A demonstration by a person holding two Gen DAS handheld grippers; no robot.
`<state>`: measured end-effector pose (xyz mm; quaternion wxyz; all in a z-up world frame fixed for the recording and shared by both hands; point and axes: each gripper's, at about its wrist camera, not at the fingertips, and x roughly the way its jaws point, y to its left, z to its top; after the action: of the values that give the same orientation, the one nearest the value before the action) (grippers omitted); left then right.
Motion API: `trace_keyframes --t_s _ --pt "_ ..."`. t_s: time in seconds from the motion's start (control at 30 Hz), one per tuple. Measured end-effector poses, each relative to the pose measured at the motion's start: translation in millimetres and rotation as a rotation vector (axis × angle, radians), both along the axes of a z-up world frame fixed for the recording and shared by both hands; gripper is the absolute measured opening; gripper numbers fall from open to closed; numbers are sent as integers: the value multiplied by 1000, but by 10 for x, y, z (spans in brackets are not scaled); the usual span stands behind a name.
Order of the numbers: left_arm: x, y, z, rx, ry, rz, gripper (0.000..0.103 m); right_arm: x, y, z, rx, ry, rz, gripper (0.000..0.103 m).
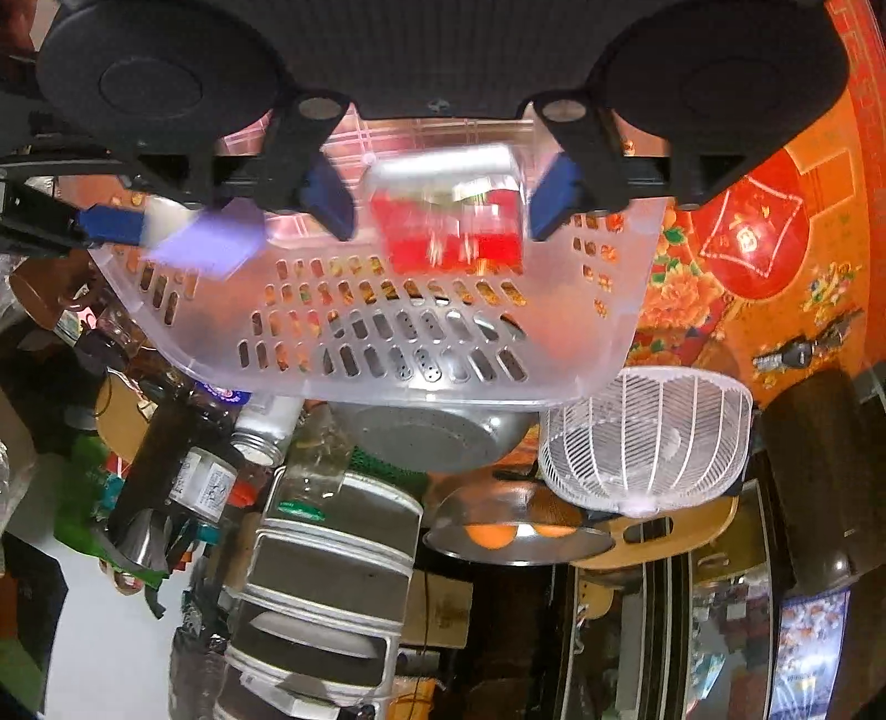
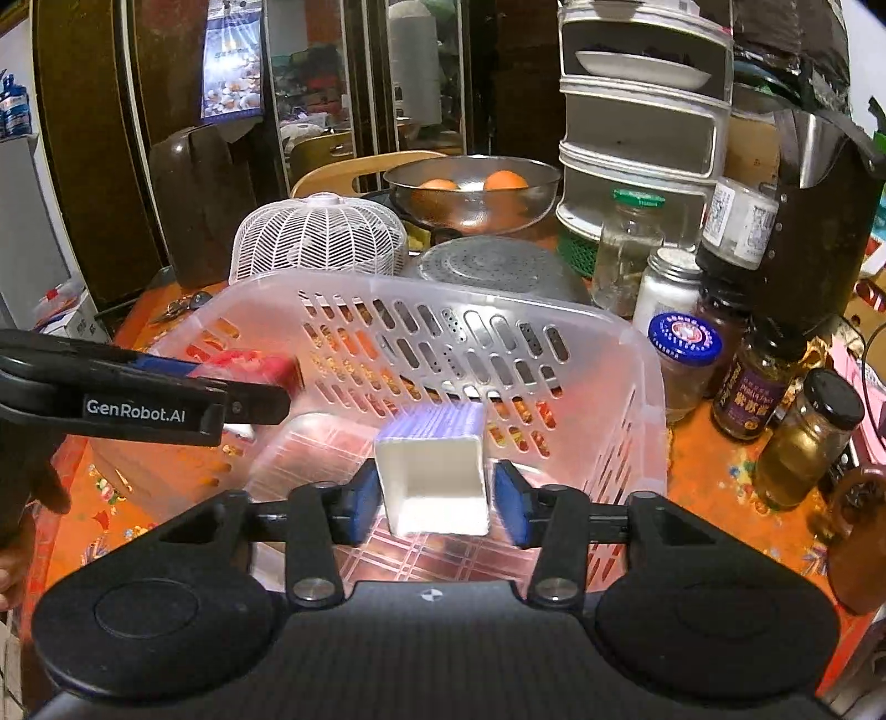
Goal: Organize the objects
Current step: 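Carry both held items over the clear basket and open both tools, then grasp the white plush toy with the left tool while the right tool grasps the red candy bag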
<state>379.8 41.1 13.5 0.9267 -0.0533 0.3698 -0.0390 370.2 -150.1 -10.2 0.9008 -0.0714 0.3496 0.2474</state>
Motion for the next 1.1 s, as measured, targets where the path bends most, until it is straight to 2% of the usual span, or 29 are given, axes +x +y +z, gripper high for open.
trace_keyframes --t_s 0.03,0.07,0.2,0.27,0.37,0.47,0.63,0.73,0.8,0.87,0.93,1.1 --pt "-23 -14 14 11 -18 -1 90 -6 -10 10 3 -14 -7 74" --pt "-50 -25 32 21 -37 -1 92 -38 -38 38 13 -39 -11 79" --pt "-351 8 169 6 -134 -1 94 -260 -206 209 72 -129 -24 84" --pt "-632 60 257 -19 -212 -12 103 -458 -336 300 114 -193 -36 103" --pt "-1085 129 221 -51 -283 -26 103 -876 -601 324 172 -291 -50 103" --pt "-1415 149 -57 -63 -246 -62 103 -1230 -809 109 206 -315 -68 103" --pt "-1967 206 -480 -92 -240 -50 103 -1612 -1092 -541 305 -228 -159 103" --pt "-2141 207 -688 -110 -195 -64 103 -1753 -1266 -800 370 -166 -220 103" --pt "-2167 195 -791 -95 -159 -61 103 -1821 -1342 -862 409 -143 -233 103" --pt "-2181 200 -860 -109 -142 -67 103 -1883 -1315 -847 392 -143 -212 103" --pt "-2160 161 -891 -81 -139 -67 103 -1935 -1273 -828 357 -169 -201 103" --pt "-2066 -13 -919 -45 -126 -91 103 -1955 -1230 -837 366 -171 -174 103"
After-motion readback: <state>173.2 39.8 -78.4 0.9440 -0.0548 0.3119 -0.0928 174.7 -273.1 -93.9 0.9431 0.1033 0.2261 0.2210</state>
